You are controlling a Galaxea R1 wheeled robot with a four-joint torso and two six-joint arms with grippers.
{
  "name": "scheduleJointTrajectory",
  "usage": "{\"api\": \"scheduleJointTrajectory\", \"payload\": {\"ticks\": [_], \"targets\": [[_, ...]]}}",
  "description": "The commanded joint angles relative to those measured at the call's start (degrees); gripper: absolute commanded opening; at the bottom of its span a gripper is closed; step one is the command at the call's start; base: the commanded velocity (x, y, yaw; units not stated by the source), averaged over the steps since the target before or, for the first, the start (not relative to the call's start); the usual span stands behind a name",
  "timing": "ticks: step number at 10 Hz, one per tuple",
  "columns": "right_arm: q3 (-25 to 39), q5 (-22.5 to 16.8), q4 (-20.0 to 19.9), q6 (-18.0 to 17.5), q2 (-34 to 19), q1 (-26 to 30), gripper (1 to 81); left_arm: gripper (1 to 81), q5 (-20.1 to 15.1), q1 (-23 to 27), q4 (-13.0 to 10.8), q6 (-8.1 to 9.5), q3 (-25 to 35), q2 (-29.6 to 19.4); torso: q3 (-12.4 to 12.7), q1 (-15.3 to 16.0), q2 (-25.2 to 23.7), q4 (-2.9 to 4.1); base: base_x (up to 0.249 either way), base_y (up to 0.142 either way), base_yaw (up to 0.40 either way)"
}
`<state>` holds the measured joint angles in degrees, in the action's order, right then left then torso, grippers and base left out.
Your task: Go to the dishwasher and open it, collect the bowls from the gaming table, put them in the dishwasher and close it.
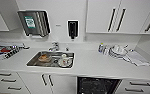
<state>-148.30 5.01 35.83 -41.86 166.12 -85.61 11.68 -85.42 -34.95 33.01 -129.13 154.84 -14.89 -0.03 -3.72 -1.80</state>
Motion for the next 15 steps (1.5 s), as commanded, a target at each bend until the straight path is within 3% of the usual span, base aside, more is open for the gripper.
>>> {"api": "scheduleJointTrajectory", "payload": {"ticks": [1, 2, 5, 7, 9, 12, 13, 15], "targets": [[0.92, -2.02, -0.23, -0.15, -0.68, 2.24, 1.0, 1.0, -1.4, 2.4, -0.03, 1.44, 10.73, -8.22, 0.17, 0.03, 0.0, 0.0, 0.0, 0.0, 0.0], [0.92, -2.02, -0.23, -0.15, -0.68, 2.24, 1.0, 1.0, -1.48, 2.66, -0.03, 1.44, 12.15, -9.02, -1.01, 0.03, 0.02, 0.0, 0.0, 0.0, 0.0], [0.74, -2.02, -0.14, -0.15, -0.68, 2.32, 1.0, 1.0, -1.31, 3.37, 0.06, 2.14, 14.79, -11.75, -1.53, 0.08, 0.05, 0.0, 0.0, 0.0, 0.0], [0.92, -2.02, -0.23, -0.15, -0.77, 2.41, 1.0, 1.0, -1.4, 6.53, -0.12, 4.96, 22.52, -17.9, -1.53, 0.08, 0.05, 0.0, 0.0, 0.0, 0.0], [1.0, -2.02, -0.23, -0.15, -0.77, 2.42, 1.0, 1.0, -2.01, 10.13, 0.15, 5.13, 30.13, -22.89, -1.53, 0.08, 0.05, 0.0, 0.0, 0.0, 0.0], [1.09, -2.02, -0.15, -0.15, -0.77, 2.41, 1.0, 1.0, -2.36, 15.04, 1.99, 5.48, 36.47, -26.68, -1.53, 0.08, 0.05, 0.0, 0.0, 0.0, 0.0], [1.18, -2.02, -0.23, -0.15, -0.77, 2.42, 1.0, 1.0, -5.15, 16.98, 2.08, 5.48, 39.37, -26.69, -3.57, 0.08, 0.05, 0.0, 0.0, 0.0, 0.0], [1.53, -2.02, -0.23, -0.15, -0.77, 2.6, 1.0, 1.0, -11.82, 21.38, 1.91, 5.48, 42.55, -24.24, -4.56, 0.08, 0.05, 0.0, 0.0, 0.0, 0.0]]}}
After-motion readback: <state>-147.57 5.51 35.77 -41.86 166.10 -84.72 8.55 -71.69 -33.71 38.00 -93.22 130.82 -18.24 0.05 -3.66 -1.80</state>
